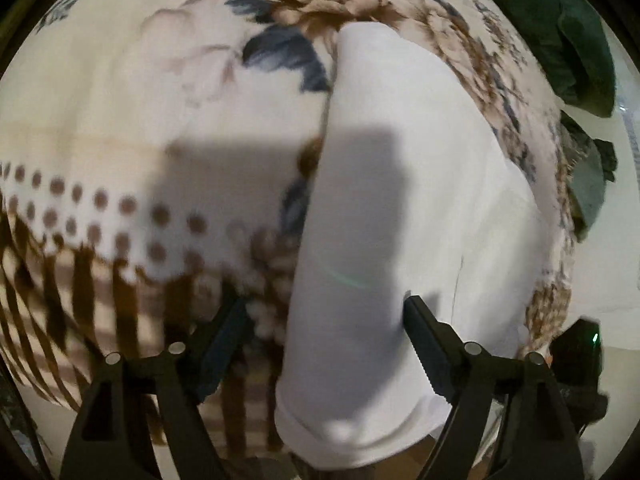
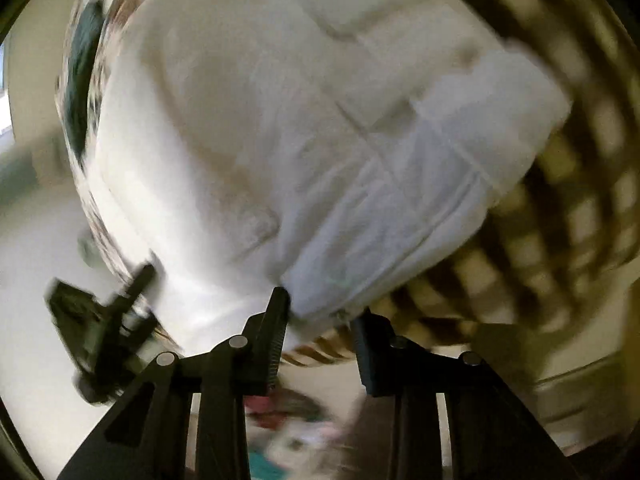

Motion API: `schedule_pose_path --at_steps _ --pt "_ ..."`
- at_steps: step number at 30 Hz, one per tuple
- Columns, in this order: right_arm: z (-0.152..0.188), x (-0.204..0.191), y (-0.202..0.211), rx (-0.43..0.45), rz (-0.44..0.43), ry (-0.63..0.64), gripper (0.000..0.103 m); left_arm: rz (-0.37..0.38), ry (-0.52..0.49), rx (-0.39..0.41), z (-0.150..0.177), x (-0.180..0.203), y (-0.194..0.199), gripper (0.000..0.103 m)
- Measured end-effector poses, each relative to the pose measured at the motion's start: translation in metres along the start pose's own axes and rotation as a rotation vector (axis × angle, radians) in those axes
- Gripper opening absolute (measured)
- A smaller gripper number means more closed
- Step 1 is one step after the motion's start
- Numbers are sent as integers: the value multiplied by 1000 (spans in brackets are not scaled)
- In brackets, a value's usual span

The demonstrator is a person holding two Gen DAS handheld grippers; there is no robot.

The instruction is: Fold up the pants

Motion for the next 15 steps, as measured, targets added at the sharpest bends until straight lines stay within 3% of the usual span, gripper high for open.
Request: schedule_pose_path --at_steps 2,4,5,7,10,15 --pt "7 -29 8 -59 43 49 46 18 -7 4 13 -4 4 81" --pt "10 -56 15 -69 1 90 59 55 -14 13 26 -7 3 79" --pt "10 -78 18 -75 -29 121 65 79 -12 15 31 -8 1 72" --pt "2 -117 14 -90 -37 182 65 135 -12 14 46 -10 0 58" --pt "-18 -181 -13 -107 49 312 65 122 -56 44 67 -12 9 55" --pt "-49 -264 -95 -207 232 476 65 128 -17 42 87 -24 19 55"
Point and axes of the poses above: each gripper's, at about its wrist camera, not at the fingertips, and y roughly against the way its jaws point, x to its right, z to its underside, the point moved 2 cm from there along -y, roughly the way its jaws point, and after that the axes turned 7 degrees about -z, right-handed, at the moved point
